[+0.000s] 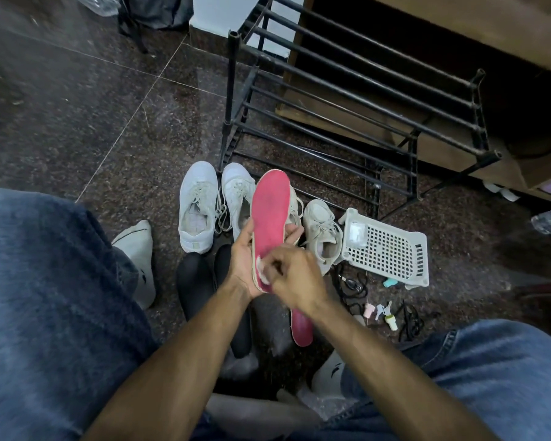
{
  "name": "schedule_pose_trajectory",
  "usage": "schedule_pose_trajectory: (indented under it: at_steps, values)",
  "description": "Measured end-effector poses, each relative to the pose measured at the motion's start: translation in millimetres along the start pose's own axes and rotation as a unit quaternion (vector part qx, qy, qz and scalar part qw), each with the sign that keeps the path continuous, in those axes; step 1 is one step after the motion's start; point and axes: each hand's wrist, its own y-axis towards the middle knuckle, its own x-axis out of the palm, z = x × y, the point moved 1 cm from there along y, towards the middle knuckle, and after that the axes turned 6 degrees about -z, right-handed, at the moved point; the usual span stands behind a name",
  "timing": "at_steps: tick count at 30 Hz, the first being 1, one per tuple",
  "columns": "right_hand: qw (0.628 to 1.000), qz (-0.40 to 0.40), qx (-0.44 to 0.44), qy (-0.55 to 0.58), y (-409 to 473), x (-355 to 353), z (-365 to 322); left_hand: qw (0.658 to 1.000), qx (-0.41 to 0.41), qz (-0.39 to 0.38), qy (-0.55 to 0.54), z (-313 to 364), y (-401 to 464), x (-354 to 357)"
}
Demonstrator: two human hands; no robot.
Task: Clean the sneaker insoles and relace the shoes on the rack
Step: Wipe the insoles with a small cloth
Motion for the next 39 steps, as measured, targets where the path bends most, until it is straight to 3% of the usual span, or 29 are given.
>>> schedule_pose_trajectory:
  at_steps: [3, 5, 8, 10, 17, 20, 22, 25, 29, 32, 35, 37, 39]
  values:
    - [0.999, -0.015, -0.049, 0.000, -16.6, 0.1, 5.5, 1.000, -0.005, 0.001, -0.008, -1.1, 2.4, -2.6]
    - [0.997, 0.028, -0.062, -0.033, -6.2, -4.5, 10.3, 1.000, -0.017, -0.004, 0.003, -5.0, -0.1, 3.1]
    - [0.991, 0.128, -0.014, -0.043, 20.7, -12.3, 12.0, 1.000, -0.022, -0.007, 0.017, -11.5, -2.5, 10.9]
    - [0.989, 0.142, 0.021, -0.040, 28.9, -10.9, 9.4, 1.000, -0.010, 0.002, 0.019, -9.4, -3.0, 11.0]
    - [0.995, -0.093, -0.013, 0.038, -21.0, 3.5, 12.6, 0.999, 0.032, 0.017, 0.005, 2.5, 1.7, -7.4]
    - [0.968, -0.142, 0.037, 0.204, -22.6, -15.9, 19.1, 1.000, 0.020, 0.002, 0.003, -0.8, 1.9, -6.1]
    - [0.932, -0.091, 0.084, 0.340, -19.0, -28.8, 23.8, 1.000, 0.025, -0.004, 0.006, 2.3, -0.5, -0.5]
    - [0.913, 0.031, 0.103, 0.394, -11.4, -40.3, 29.6, 0.999, 0.041, -0.015, 0.007, 6.8, -4.5, 8.2]
    - [0.953, 0.057, 0.056, 0.292, -12.2, -25.2, 20.7, 0.999, 0.045, -0.018, 0.011, 8.0, -4.3, 11.6]
    - [0.991, 0.018, -0.019, 0.128, -26.1, 1.5, 16.4, 0.998, 0.059, -0.016, 0.006, 11.2, -2.5, 12.7]
    - [0.997, 0.014, -0.077, -0.013, -30.4, 7.0, 14.2, 0.998, 0.048, 0.018, 0.039, 9.0, -1.7, 10.1]
    - [0.993, 0.027, -0.079, -0.088, -20.0, -2.2, 9.9, 0.998, 0.021, 0.021, 0.052, 5.3, -1.8, 10.5]
    - [0.994, 0.037, -0.023, -0.098, -0.1, -13.6, 9.0, 0.999, 0.015, 0.019, 0.042, 2.0, -2.2, 14.6]
